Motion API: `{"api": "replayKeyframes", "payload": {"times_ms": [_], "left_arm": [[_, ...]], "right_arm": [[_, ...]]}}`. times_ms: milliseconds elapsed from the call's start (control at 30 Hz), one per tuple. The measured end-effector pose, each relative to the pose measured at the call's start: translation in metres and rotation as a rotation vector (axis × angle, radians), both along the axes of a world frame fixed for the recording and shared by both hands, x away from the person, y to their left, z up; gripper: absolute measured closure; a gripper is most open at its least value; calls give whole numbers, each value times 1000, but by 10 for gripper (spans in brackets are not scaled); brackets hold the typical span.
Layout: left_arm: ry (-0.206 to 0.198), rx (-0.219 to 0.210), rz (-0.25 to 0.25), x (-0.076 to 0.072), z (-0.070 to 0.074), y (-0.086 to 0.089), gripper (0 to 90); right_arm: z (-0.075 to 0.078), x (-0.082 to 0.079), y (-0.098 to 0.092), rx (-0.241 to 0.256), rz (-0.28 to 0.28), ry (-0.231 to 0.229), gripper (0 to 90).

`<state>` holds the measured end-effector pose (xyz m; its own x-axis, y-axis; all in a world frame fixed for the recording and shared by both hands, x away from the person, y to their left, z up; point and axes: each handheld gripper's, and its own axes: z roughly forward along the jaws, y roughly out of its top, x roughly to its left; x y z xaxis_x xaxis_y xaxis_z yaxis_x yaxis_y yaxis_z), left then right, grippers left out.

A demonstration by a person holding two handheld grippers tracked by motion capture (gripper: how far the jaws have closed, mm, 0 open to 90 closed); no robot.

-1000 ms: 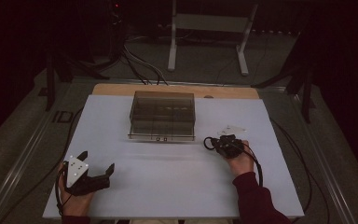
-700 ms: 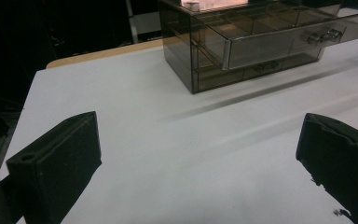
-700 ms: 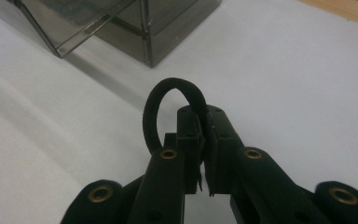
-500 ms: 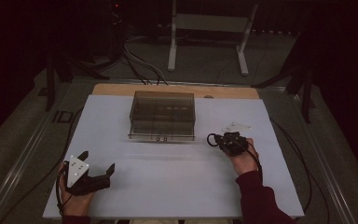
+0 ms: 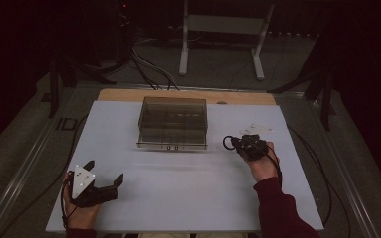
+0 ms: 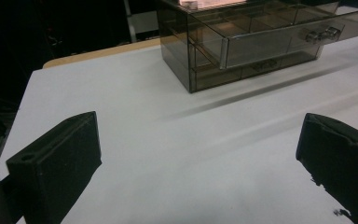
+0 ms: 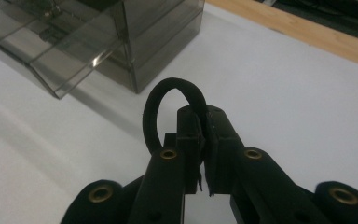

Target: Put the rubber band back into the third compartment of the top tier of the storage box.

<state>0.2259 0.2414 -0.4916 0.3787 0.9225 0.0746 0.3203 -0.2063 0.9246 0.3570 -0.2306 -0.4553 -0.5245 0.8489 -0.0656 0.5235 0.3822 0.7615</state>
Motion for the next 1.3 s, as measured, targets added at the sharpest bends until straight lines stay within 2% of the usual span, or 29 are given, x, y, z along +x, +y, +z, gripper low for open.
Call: {"api": "replayKeyframes", "payload": {"times_ms": [667, 1300], "left_arm": [[5, 1, -3, 1, -1, 0, 7], [8, 4, -6, 1, -1, 0, 7]], "right_arm": [[21, 8, 9, 36, -2, -23, 864], [33, 14, 22, 84, 9, -27, 864]]}}
